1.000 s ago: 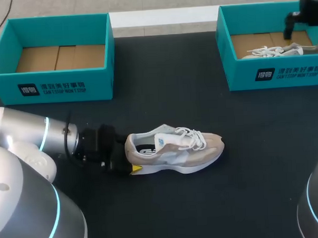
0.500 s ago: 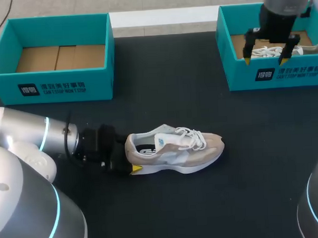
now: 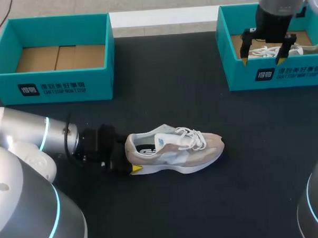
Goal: Take the shoe out of the shoebox, open the shoe tongue, remove and reinsert the insole, then place the shoe into the shoebox
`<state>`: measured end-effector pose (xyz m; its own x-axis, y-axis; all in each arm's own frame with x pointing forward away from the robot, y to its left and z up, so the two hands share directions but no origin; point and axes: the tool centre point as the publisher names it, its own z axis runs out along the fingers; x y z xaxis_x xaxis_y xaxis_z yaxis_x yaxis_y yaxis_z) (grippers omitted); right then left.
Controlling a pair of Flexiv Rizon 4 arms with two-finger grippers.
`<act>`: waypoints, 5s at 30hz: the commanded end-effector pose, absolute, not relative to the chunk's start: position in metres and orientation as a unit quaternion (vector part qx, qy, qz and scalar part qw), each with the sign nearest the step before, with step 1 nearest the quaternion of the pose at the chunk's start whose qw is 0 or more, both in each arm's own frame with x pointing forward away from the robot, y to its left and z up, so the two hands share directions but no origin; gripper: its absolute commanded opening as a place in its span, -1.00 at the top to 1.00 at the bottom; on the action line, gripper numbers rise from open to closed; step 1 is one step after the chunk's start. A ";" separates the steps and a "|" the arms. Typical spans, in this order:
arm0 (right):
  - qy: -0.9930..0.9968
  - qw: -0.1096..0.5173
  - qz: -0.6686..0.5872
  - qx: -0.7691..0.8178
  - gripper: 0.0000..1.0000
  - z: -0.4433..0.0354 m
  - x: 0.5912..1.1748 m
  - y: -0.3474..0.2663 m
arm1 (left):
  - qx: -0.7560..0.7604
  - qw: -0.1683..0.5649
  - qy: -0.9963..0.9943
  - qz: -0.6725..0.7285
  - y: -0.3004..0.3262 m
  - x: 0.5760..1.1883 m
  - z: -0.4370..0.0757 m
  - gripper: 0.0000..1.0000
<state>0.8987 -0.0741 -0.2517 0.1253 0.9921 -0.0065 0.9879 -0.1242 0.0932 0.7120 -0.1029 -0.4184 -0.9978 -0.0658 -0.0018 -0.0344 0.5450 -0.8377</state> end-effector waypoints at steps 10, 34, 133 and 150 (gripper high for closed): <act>0.707 0.081 0.043 0.701 -1.00 -0.252 0.847 0.021 | -0.028 0.017 0.879 -0.476 -0.104 0.711 -0.420 1.00; 0.710 0.037 0.039 0.702 -1.00 -0.266 0.724 0.192 | -0.028 0.017 0.879 -0.476 -0.104 0.711 -0.420 1.00; 0.619 0.122 -0.104 0.769 1.00 -0.329 0.702 0.178 | -0.028 0.017 0.879 -0.476 -0.104 0.711 -0.420 1.00; 0.687 0.036 -0.022 0.725 1.00 -0.300 0.710 0.120 | -0.028 0.017 0.879 -0.476 -0.104 0.711 -0.420 1.00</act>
